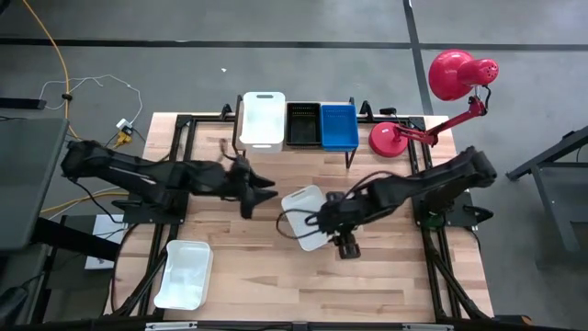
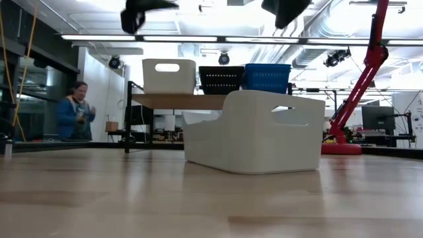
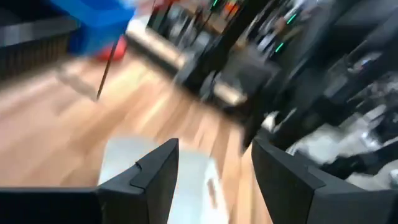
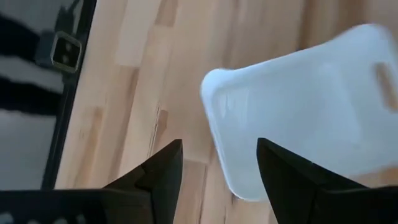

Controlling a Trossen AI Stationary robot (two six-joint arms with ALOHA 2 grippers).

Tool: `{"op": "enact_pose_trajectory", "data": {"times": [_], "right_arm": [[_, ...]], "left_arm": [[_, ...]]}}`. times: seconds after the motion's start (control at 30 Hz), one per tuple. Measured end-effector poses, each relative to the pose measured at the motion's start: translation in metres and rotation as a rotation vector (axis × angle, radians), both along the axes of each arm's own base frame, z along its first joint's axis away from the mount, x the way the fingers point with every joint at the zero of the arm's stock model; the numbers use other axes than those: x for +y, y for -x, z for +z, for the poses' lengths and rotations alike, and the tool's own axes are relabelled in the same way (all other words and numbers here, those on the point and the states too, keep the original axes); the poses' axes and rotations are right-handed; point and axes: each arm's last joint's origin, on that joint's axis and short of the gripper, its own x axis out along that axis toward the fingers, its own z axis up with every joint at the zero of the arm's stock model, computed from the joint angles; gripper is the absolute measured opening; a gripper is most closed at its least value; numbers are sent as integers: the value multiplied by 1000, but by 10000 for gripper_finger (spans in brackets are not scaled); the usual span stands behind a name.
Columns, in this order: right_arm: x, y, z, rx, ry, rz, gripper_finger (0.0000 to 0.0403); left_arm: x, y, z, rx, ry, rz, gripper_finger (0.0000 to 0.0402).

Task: Stack baskets on shelf by color
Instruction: Stack the right white bin on top of the other white bin on the shelf

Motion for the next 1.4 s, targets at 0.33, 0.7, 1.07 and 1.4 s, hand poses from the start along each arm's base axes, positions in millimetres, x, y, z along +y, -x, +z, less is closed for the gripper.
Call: {"op": "enact_pose_trajectory", "data": {"times": [0.33, 0.7, 1.07, 1.4], "right_arm": [[-13, 49, 44, -70, 54, -198, 193], [6, 80, 46, -46, 200, -309, 193], [18, 105, 41, 38, 268, -429, 193], [25, 129, 45, 17, 309, -564, 193]], "left_arm": [[17, -46, -18, 430, -62, -18, 190], [34, -81, -61, 593, -89, -78, 190], [39, -98, -96, 672, -53, -74, 190], [41, -102, -124, 780, -11, -37, 190]]}}
